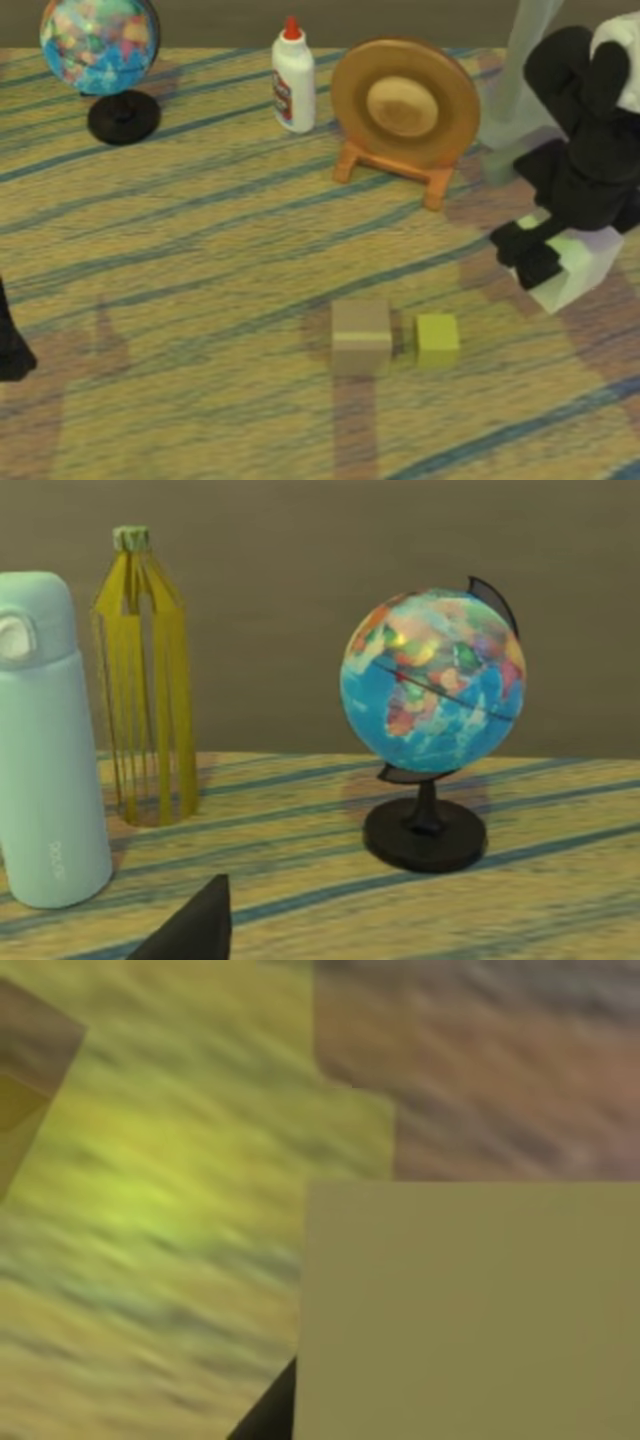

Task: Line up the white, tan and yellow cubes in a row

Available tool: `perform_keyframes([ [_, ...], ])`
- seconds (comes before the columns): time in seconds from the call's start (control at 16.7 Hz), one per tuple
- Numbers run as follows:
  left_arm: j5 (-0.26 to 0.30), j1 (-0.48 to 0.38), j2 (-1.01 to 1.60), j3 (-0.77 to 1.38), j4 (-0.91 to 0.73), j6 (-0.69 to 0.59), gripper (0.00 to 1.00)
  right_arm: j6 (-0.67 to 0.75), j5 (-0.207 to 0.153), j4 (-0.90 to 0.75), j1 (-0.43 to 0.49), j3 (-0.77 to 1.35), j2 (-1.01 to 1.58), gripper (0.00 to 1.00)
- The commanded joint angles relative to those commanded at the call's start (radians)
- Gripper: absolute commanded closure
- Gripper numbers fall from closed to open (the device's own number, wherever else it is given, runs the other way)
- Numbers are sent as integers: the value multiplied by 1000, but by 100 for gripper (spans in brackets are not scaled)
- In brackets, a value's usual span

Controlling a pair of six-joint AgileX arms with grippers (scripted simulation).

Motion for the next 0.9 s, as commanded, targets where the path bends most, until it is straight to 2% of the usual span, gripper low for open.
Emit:
perform_keyframes([
  [0.24,0,0,0,0,0,0,0,4,0,1,-3,0,5,100],
  [0.42,0,0,0,0,0,0,0,68,1,-33,37,65,51,100],
  [0.66,0,0,0,0,0,0,0,292,3,-141,156,292,189,100],
  [0.9,0,0,0,0,0,0,0,621,5,-278,315,597,358,100],
])
